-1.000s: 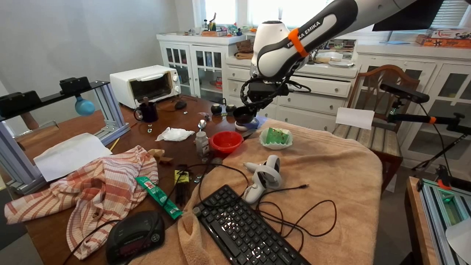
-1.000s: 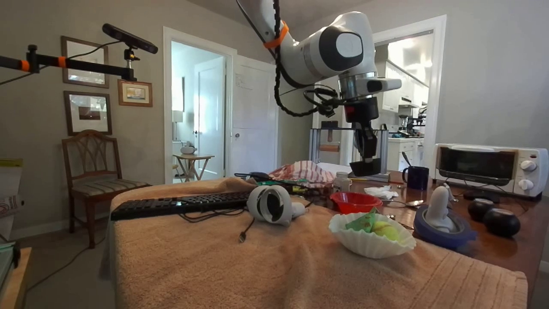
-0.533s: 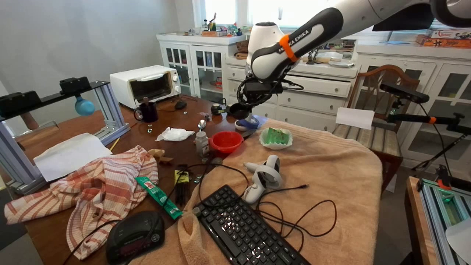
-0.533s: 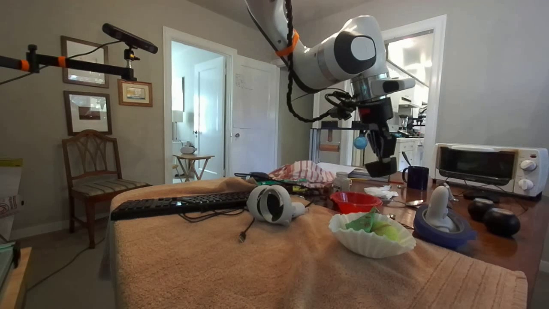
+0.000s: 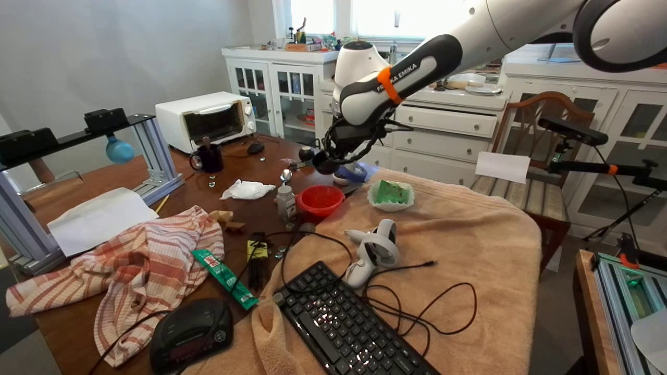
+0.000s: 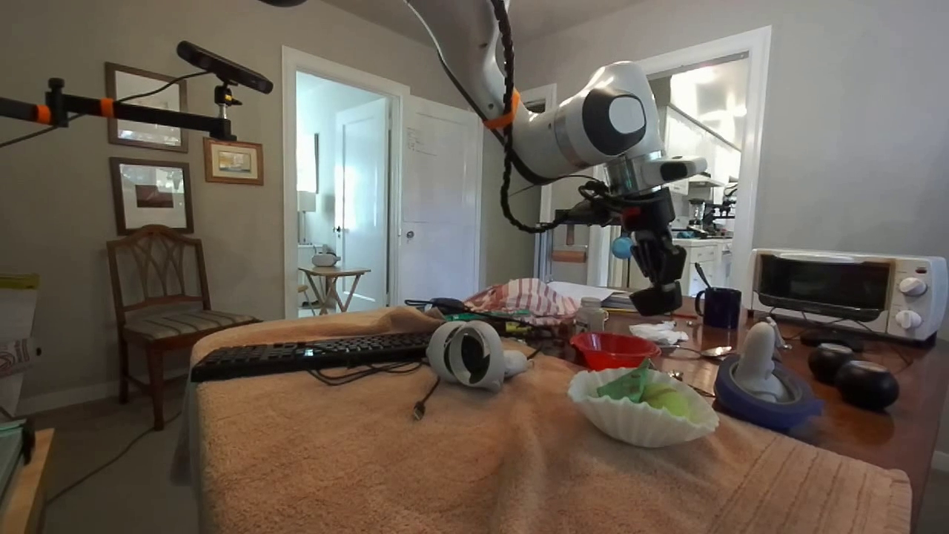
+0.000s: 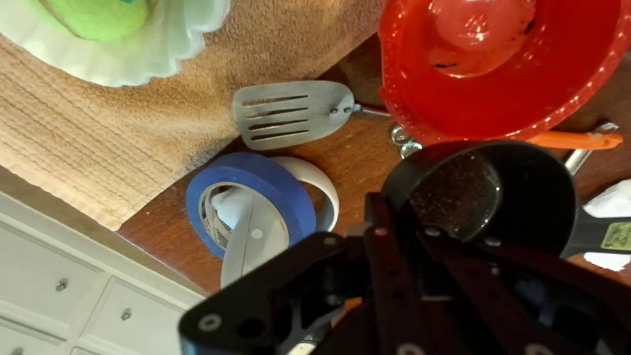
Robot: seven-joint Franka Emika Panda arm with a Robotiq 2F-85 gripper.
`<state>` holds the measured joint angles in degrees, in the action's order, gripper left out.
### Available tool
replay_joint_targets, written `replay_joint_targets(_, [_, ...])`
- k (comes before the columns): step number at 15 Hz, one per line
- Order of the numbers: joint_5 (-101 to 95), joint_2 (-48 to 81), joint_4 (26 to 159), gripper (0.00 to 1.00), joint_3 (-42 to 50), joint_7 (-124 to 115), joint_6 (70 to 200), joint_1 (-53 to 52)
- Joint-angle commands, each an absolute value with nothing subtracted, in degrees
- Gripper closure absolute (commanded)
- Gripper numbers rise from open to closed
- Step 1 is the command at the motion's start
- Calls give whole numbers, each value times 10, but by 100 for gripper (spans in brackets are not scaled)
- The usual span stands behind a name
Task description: Pour contents of the black pot into the orange bowl
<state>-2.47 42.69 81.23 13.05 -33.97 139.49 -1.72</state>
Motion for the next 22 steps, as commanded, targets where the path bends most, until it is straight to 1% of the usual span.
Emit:
replay_joint_targets(1, [-54,466,763,99,154,-374,1394,-43])
replay_joint_targets(4, [-71,474,757,99,166,-398,1396,-61])
replay_joint_targets(5, [-55,455,777,99,146,-370,1394,-42])
replay_joint_targets(6, [-56,456,777,95,147,-372,1394,-45])
replay_joint_targets(12, [-56,455,777,95,147,-371,1394,-41])
replay_joint_targets(13, [-56,455,777,99,147,-371,1394,-41])
replay_joint_targets(14, [-56,454,781,99,146,-374,1398,-43])
replay_joint_targets(18, [-61,448,803,99,149,-386,1406,-59])
replay_joint_targets(22, [-89,443,833,99,179,-443,1423,-96])
